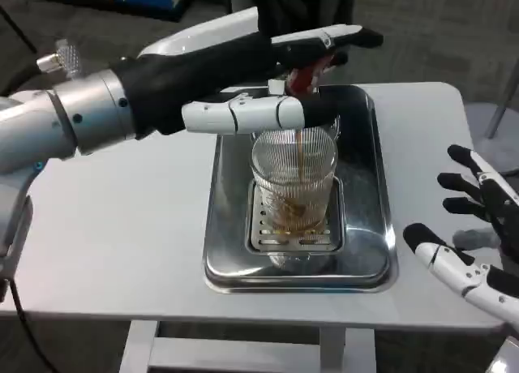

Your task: Grasp the cup under the faucet to collect the drink, then remove the cup.

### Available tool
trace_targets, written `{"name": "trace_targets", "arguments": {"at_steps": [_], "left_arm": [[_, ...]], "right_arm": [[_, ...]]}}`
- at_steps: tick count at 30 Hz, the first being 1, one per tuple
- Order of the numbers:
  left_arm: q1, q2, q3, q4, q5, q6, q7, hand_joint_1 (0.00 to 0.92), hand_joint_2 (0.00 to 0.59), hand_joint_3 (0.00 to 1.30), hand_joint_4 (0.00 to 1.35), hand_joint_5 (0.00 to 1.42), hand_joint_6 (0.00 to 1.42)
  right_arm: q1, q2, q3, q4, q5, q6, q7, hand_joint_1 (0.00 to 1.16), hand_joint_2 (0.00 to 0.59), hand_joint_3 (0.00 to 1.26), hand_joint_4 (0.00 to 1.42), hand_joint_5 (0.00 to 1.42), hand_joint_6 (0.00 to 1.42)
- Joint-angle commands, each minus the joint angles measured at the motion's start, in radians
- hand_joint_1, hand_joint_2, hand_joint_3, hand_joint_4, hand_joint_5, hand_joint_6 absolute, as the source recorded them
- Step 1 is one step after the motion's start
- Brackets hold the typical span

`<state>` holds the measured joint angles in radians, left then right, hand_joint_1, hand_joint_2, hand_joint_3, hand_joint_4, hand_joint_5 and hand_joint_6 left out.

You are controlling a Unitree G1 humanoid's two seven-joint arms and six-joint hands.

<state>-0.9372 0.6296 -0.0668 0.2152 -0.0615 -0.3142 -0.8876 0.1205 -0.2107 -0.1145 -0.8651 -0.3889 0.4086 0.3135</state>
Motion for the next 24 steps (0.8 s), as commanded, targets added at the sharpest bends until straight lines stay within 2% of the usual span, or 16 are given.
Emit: {"name": "trace_targets", "arguments": {"at_steps": [1,7,16,24], "left_arm": [[0.041,0.020,-0.026,0.000,0.023,-0.015,-0.030,0.000,0.167,0.08,0.00,0.06,0.20],[0.041,0.027,-0.018,-0.004,0.019,-0.013,-0.028,0.000,0.170,0.08,0.00,0.06,0.20],[0.044,0.034,-0.017,-0.016,0.014,-0.011,-0.028,0.000,0.172,0.08,0.00,0.06,0.20],[0.050,0.046,-0.014,-0.032,0.013,-0.007,-0.028,0.000,0.171,0.07,0.00,0.06,0.20]], "right_arm": [[-0.018,-0.001,0.017,0.015,0.018,-0.014,-0.027,0.56,0.273,0.06,0.14,0.20,0.40],[-0.063,-0.014,0.043,0.053,0.042,-0.049,-0.043,0.56,0.258,0.05,0.10,0.13,0.29],[-0.146,-0.002,0.124,0.158,0.037,-0.098,-0.096,0.54,0.267,0.03,0.07,0.09,0.27],[-0.180,0.007,0.160,0.210,0.033,-0.100,-0.127,0.54,0.267,0.03,0.06,0.09,0.27]]}}
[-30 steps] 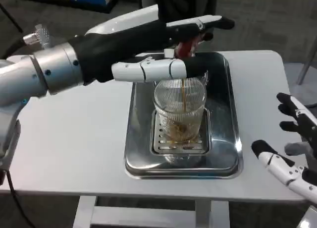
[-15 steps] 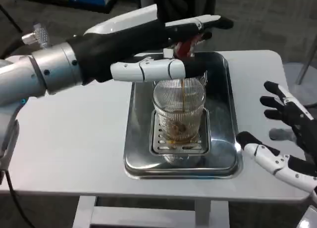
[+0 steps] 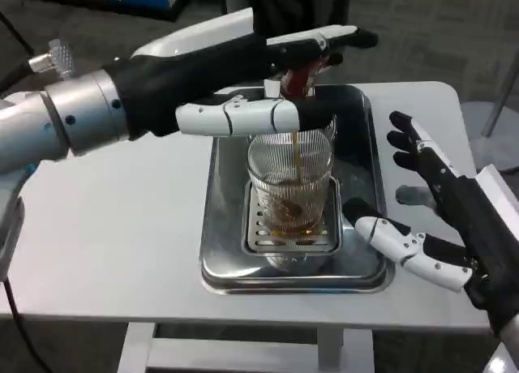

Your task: Grasp the cup under the faucet to collect the drink, then remove the cup.

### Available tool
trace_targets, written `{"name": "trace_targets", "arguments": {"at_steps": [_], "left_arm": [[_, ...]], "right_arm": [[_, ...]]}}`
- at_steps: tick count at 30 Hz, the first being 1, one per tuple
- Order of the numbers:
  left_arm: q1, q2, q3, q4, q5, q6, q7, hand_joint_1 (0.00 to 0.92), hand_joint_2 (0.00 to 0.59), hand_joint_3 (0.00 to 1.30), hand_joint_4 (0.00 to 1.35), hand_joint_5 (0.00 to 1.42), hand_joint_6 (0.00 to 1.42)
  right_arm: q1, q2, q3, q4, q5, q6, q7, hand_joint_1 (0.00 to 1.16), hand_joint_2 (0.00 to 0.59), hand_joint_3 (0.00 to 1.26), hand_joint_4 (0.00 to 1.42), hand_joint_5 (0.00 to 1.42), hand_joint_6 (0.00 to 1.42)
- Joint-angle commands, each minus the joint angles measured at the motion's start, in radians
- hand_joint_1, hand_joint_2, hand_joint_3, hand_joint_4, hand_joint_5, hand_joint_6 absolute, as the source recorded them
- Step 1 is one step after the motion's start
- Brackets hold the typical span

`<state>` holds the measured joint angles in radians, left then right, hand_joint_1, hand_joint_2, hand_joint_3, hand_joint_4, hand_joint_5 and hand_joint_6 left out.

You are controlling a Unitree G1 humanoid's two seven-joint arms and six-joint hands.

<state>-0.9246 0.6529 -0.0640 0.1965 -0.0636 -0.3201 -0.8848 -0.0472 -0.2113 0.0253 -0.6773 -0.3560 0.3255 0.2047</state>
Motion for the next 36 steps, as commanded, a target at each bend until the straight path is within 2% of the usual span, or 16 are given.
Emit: {"name": "trace_targets", "arguments": {"at_steps": [1,9,23,36], "left_arm": [[0.038,0.024,-0.018,-0.018,0.015,0.000,-0.030,0.000,0.171,0.07,0.00,0.06,0.20],[0.041,0.029,-0.022,-0.048,0.020,0.015,-0.029,0.000,0.171,0.07,0.00,0.06,0.20],[0.058,0.029,-0.024,-0.101,0.029,0.048,-0.020,0.000,0.171,0.07,0.00,0.06,0.20],[0.059,0.035,-0.020,-0.120,0.027,0.061,-0.022,0.000,0.171,0.07,0.00,0.06,0.20]], "right_arm": [[-0.015,0.010,0.022,0.027,0.000,-0.017,-0.021,0.54,0.267,0.03,0.06,0.09,0.27],[-0.054,0.027,0.050,0.079,0.004,-0.022,-0.052,0.54,0.267,0.03,0.07,0.09,0.27],[-0.073,0.035,0.049,0.129,0.019,-0.050,-0.078,0.54,0.267,0.04,0.08,0.09,0.27],[-0.131,0.059,0.073,0.197,0.018,-0.067,-0.109,0.53,0.275,0.05,0.08,0.09,0.26]]}}
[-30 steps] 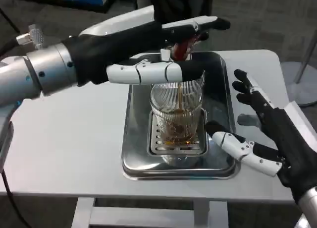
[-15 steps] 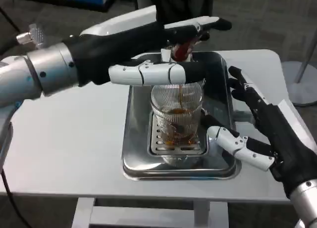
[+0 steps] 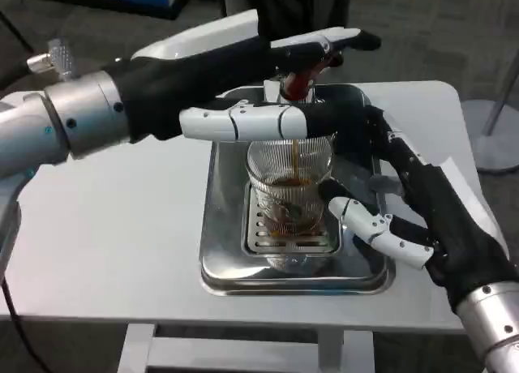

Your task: Grasp the cup under the faucet to collect the drink, then remove the cup.

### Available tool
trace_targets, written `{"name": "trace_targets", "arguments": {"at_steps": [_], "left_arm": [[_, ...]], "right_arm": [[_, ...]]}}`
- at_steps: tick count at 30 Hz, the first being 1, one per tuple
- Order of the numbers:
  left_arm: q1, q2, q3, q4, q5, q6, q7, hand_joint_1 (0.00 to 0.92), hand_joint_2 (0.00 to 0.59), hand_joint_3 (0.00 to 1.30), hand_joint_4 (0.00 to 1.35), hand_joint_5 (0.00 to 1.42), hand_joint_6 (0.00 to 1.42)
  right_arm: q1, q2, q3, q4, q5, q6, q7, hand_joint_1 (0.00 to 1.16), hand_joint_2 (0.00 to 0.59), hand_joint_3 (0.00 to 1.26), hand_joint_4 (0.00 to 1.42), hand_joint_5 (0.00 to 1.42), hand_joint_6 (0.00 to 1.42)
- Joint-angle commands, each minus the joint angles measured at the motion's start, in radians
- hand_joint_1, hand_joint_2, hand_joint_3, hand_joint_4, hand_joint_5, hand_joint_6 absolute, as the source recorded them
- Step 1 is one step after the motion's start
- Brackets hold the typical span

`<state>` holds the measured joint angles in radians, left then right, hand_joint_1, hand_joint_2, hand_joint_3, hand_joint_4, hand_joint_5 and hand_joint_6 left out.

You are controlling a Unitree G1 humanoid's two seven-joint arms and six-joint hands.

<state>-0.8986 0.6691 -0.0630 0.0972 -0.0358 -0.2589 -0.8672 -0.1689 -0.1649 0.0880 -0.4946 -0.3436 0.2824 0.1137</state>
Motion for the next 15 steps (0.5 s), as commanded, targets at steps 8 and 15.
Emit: {"name": "trace_targets", "arguments": {"at_steps": [8,15], "left_arm": [[0.039,0.024,-0.015,-0.025,-0.005,-0.001,-0.042,0.000,0.174,0.07,0.00,0.06,0.20],[0.040,0.032,-0.008,-0.032,-0.010,-0.001,-0.045,0.000,0.175,0.07,0.00,0.06,0.20]], "right_arm": [[-0.038,0.021,0.021,0.047,0.006,-0.026,-0.033,0.53,0.276,0.05,0.08,0.09,0.26],[-0.071,0.033,0.029,0.081,0.007,-0.029,-0.042,0.53,0.276,0.06,0.09,0.09,0.26]]}}
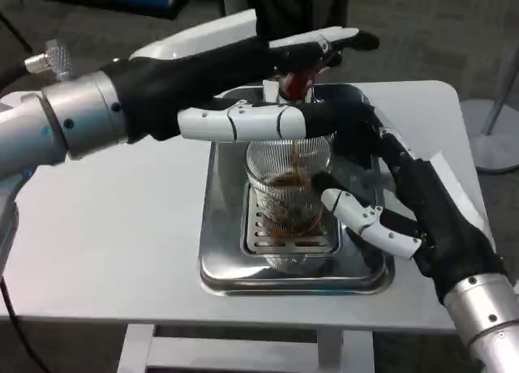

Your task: Grasp the cup under the faucet to collect the drink, then remove the cup.

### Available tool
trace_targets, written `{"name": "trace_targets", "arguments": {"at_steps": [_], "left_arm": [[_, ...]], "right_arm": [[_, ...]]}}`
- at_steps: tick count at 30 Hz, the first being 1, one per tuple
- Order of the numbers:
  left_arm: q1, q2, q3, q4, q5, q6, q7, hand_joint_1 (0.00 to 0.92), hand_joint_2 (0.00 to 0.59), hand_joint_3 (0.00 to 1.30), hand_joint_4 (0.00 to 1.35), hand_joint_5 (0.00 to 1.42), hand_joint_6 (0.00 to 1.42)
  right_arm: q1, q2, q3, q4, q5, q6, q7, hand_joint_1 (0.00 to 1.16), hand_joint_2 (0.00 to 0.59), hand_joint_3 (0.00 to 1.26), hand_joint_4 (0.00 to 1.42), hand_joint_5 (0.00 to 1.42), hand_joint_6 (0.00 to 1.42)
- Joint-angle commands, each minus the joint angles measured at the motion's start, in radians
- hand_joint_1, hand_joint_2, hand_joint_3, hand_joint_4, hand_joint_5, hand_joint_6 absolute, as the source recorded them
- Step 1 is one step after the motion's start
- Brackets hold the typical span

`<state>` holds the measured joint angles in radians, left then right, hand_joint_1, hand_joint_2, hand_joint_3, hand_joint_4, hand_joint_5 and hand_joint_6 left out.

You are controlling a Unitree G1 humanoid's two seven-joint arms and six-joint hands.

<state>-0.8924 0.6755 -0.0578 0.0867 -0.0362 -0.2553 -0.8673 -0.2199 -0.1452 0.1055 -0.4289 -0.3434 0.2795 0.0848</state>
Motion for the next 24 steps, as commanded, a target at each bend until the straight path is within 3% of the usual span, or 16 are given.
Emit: {"name": "trace_targets", "arguments": {"at_steps": [1,24], "left_arm": [[0.034,0.027,-0.013,-0.022,-0.011,-0.004,-0.045,0.000,0.175,0.07,0.00,0.06,0.20],[0.042,0.037,-0.008,-0.023,-0.020,-0.009,-0.045,0.000,0.177,0.07,0.00,0.07,0.20]], "right_arm": [[-0.024,0.015,0.012,0.019,0.007,-0.026,-0.014,0.53,0.276,0.06,0.09,0.09,0.26],[-0.069,0.034,0.024,0.095,0.020,-0.041,-0.041,0.51,0.271,0.07,0.10,0.11,0.27]]}}
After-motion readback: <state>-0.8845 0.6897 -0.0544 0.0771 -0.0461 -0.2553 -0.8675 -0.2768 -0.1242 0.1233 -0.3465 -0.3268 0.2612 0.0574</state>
